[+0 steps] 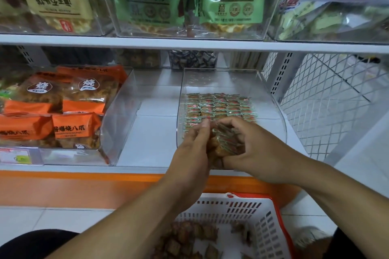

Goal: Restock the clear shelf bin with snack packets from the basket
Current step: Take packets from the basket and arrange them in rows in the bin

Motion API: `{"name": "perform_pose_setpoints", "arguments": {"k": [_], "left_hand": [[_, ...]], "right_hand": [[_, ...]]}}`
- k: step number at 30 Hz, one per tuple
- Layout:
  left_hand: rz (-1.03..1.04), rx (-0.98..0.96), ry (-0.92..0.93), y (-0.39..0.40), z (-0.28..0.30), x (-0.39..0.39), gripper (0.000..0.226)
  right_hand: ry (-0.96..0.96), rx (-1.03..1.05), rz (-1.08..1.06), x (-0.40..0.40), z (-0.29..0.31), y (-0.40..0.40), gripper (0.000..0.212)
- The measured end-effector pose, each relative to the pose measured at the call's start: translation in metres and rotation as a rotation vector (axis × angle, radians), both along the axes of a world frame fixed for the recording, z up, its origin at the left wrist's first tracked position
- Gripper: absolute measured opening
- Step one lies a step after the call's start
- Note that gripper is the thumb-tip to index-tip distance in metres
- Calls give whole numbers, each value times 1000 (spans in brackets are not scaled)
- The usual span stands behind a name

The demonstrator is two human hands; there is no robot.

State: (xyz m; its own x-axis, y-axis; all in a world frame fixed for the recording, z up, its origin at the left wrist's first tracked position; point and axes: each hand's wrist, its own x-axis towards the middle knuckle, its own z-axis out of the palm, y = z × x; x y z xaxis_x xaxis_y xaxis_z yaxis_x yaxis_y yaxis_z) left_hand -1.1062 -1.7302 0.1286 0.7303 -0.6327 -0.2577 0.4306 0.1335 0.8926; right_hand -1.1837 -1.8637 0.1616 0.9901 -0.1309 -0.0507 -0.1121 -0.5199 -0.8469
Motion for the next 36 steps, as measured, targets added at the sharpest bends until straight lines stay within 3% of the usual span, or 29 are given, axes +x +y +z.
{"name": "perform_pose_setpoints", "arguments": {"k": [2,4,7,9,13,19,23,26,32,36], "left_hand": [[-108,-70,-18,0,1,2,49],[-124,-10,-205,-2,0,5,43],[-134,332,-827,-5,-11,11,46],[-235,554,-1154,-9,-22,13,50],[-393,876,-1447,-13,-47,15,72],[-405,977,-1535,-13,-58,17,84],[-430,996,-1544,-12,-57,16,84],[-449,1008,-1544,-12,-56,17,86],[-467,999,-1513,-10,-50,15,90],[-422,1018,-1626,3,-29,4,92]], "right_hand": [[7,-88,-34,3,11,-15,65],[31,-338,-122,8,26,-44,57],[169,-843,-231,21,39,-82,43],[302,-1108,-238,32,32,-90,52],[487,-1290,-93,58,3,-82,55],[761,-1371,13,73,-31,-82,52],[897,-1512,6,75,-50,-87,71],[998,-1567,34,77,-64,-87,72],[983,-1572,5,78,-64,-80,70],[792,-1617,-134,62,-25,-53,67]]}}
